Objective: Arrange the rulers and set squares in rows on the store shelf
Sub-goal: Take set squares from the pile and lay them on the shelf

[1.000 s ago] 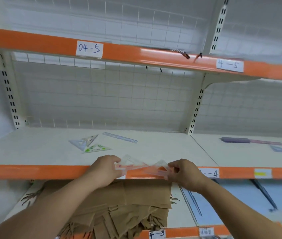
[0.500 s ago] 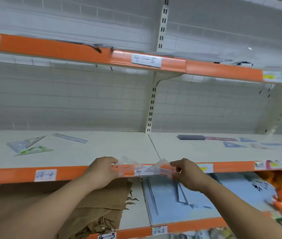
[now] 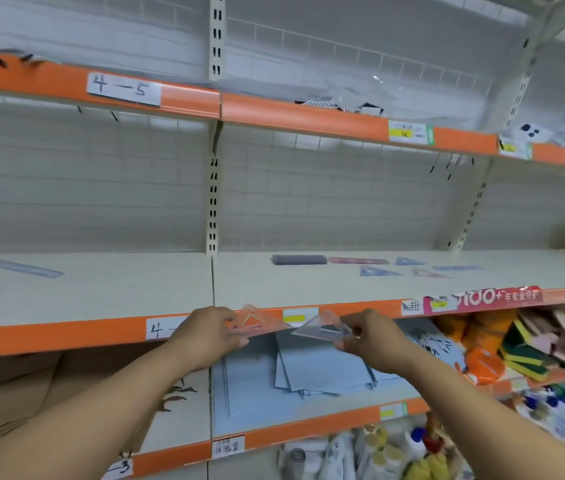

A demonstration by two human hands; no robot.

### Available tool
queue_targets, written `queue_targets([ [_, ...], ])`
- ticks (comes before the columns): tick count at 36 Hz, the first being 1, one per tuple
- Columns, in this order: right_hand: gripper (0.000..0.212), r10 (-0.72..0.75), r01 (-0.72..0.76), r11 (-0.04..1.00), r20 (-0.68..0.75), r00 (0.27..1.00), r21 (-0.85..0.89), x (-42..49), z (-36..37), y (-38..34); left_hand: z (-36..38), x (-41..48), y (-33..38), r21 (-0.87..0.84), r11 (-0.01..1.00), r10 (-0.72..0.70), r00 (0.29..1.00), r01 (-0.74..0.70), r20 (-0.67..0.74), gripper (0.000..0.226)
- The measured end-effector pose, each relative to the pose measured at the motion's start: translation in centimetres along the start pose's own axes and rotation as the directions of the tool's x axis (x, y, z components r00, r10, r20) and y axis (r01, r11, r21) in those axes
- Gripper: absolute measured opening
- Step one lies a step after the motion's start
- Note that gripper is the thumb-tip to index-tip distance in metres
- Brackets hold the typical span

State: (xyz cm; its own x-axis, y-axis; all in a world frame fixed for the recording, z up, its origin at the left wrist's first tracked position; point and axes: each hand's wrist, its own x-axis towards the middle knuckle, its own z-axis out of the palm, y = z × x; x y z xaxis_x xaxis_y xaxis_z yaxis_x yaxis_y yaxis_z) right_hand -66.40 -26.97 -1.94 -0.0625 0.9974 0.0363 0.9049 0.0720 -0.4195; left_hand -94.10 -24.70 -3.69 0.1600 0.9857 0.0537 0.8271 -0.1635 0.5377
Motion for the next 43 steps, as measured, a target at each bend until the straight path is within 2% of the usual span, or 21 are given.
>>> queue_targets([
  [4,0.035,0.021,-0.021,1.000,-0.007,1.000,0.001,-0.7,-1.3,2.4,1.3,1.5,2.4,0.025,0.999,0.035,0.999,-0.036,0.016,0.040],
  [9,0.015,0.051,-0.051,0.999,-0.029,0.998,0.016,-0.8,-2.7,5.2,3.0,3.7,4.9,0.042,0.996,0.071,0.996,-0.073,0.051,0.042],
  [13,0.029,0.070,-0.071,0.997,-0.045,0.996,-0.012,-0.1,-3.7,7.4,4.6,6.0,6.9,0.056,0.994,0.090,0.993,-0.094,0.073,0.050],
  [19,0.049,0.137,-0.138,0.990,-0.065,0.989,-0.010,2.0,-5.5,10.3,6.4,10.1,9.9,0.073,0.987,0.136,0.987,-0.142,0.082,0.049],
  [24,0.033,0.125,-0.128,0.991,-0.088,0.988,-0.035,4.4,-6.9,12.2,8.0,13.7,11.4,0.056,0.985,0.158,0.982,-0.164,0.106,0.057],
  [28,0.006,0.127,-0.132,0.990,-0.092,0.988,-0.044,6.7,-7.5,14.2,9.0,16.6,12.6,0.039,0.984,0.167,0.979,-0.173,0.118,0.060],
  [29,0.008,0.131,-0.134,0.990,-0.090,0.987,-0.036,7.2,-7.6,14.5,9.3,17.2,12.8,0.035,0.984,0.168,0.979,-0.173,0.120,0.060],
  [32,0.039,0.153,-0.157,0.986,-0.076,0.985,-0.054,8.5,-8.0,15.2,9.9,19.0,13.5,0.033,0.984,0.167,0.978,-0.173,0.127,0.058],
  [35,0.053,0.187,-0.192,0.978,-0.067,0.980,-0.080,9.6,-8.0,16.1,10.3,20.2,13.9,0.031,0.984,0.171,0.978,-0.176,0.124,0.056],
  [43,0.050,0.180,-0.184,0.979,-0.057,0.982,-0.091,11.9,-8.2,18.0,11.0,22.2,14.8,0.059,0.984,0.160,0.976,-0.170,0.148,0.057],
])
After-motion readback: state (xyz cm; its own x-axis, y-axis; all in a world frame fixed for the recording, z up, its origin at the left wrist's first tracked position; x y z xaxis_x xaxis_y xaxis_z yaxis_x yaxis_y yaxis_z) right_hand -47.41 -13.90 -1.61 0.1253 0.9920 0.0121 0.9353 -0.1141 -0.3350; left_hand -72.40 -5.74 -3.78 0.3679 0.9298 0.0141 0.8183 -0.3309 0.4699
